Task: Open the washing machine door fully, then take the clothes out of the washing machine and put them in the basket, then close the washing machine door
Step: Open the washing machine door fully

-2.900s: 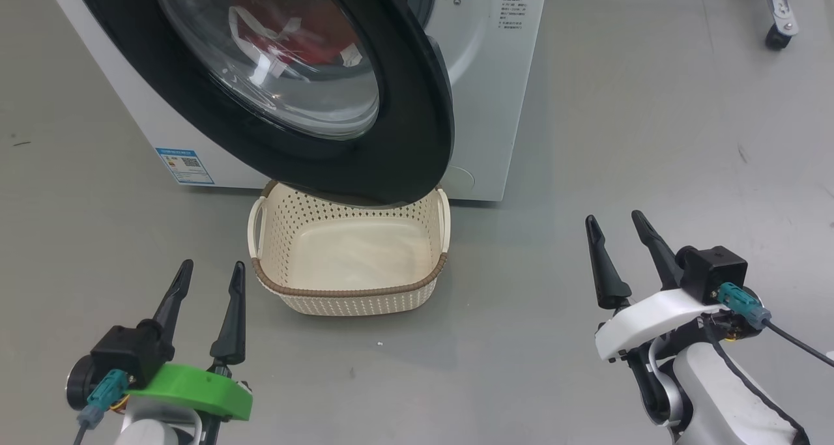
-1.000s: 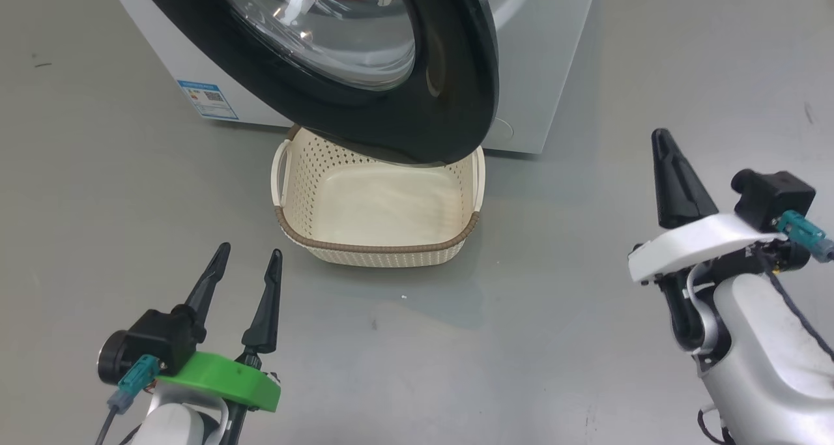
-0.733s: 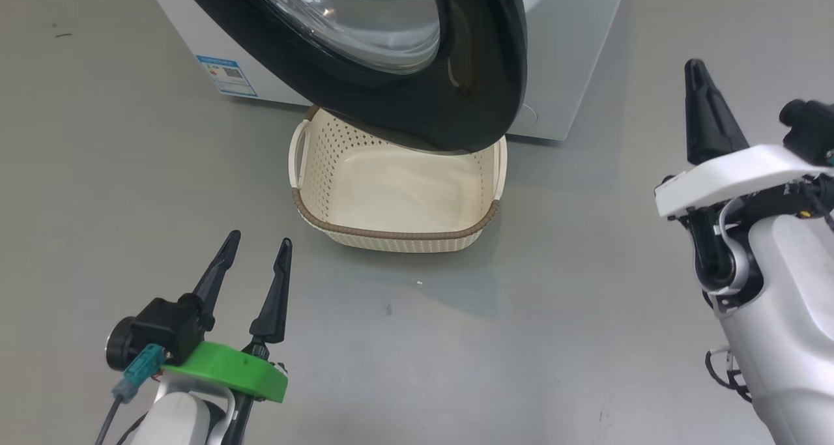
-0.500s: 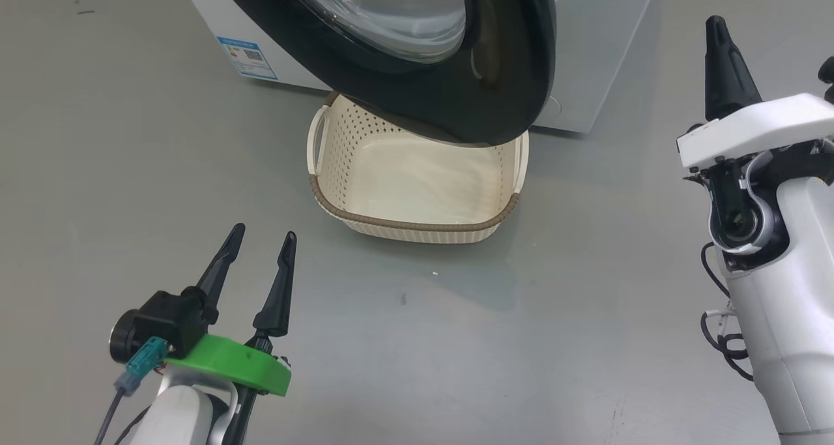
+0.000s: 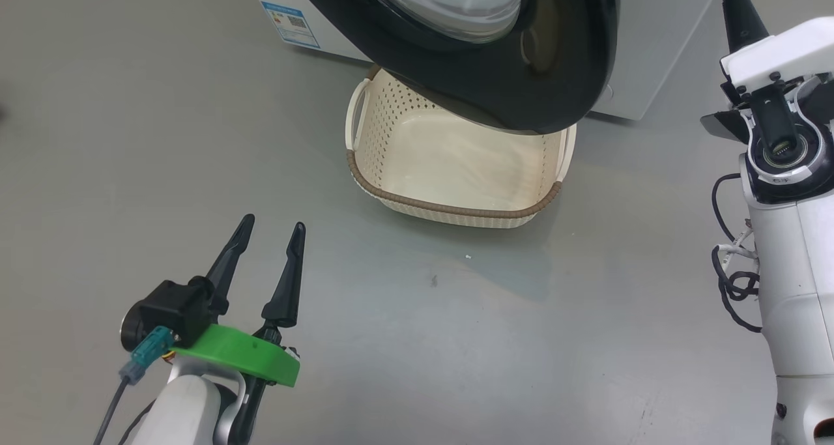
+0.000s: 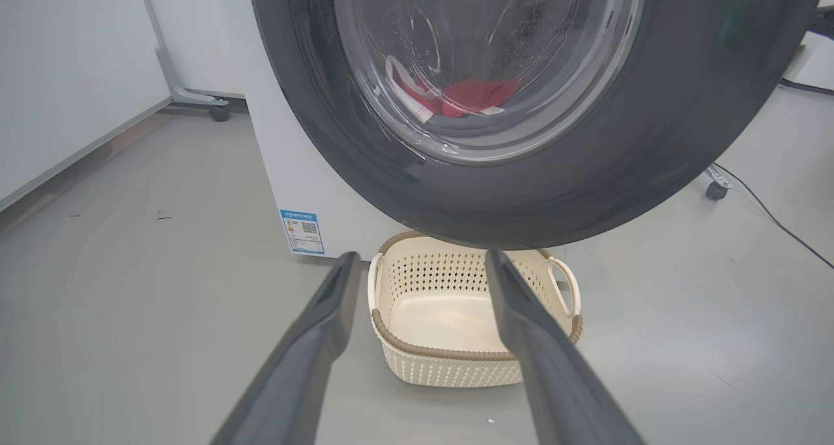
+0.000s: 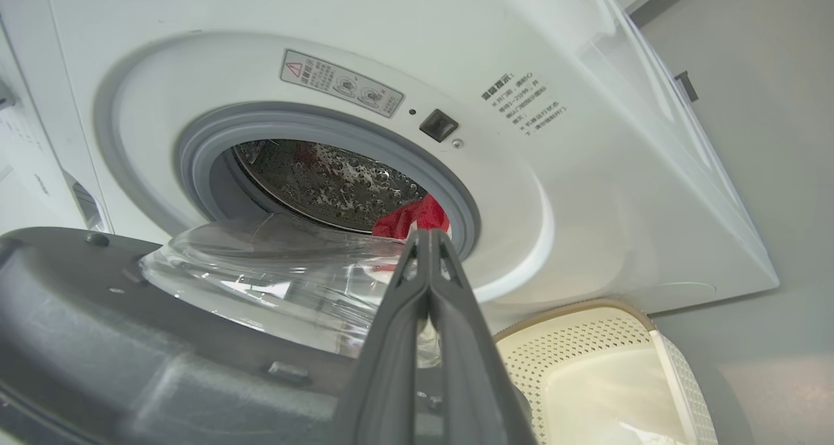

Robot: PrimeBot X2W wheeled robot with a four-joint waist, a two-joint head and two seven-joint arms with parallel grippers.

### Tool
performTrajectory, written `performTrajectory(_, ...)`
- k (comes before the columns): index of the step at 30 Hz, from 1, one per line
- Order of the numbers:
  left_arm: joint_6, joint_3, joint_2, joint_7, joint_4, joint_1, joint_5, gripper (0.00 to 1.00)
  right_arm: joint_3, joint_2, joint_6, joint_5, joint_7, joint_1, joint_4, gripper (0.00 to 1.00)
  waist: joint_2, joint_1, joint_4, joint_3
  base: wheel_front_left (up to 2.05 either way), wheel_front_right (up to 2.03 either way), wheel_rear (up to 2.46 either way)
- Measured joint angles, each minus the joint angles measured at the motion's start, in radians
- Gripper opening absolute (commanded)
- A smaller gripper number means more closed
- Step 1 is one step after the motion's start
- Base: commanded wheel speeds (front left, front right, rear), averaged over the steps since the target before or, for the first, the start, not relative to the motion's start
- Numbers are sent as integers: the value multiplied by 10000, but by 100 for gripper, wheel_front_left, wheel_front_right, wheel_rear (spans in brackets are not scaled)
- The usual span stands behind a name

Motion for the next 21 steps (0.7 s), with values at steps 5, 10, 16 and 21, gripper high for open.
performTrajectory(5,0,-61,-42,0,48,-135,-173,100,-102,290,-247,773,792,-309,297,0,0,0,236,125,0,0,0)
performTrajectory(10,0,-59,-46,0,123,-139,-173,100,-199,382,-334,1189,1315,-715,466,0,0,0,391,180,0,0,0)
performTrajectory(16,0,-67,-61,0,178,-139,-173,100,-253,418,-451,1611,1969,-910,711,0,0,0,476,131,0,0,0)
performTrajectory(21,0,-79,-65,0,198,-139,-173,100,-253,453,-520,1877,2332,-915,859,0,0,0,499,76,0,0,0)
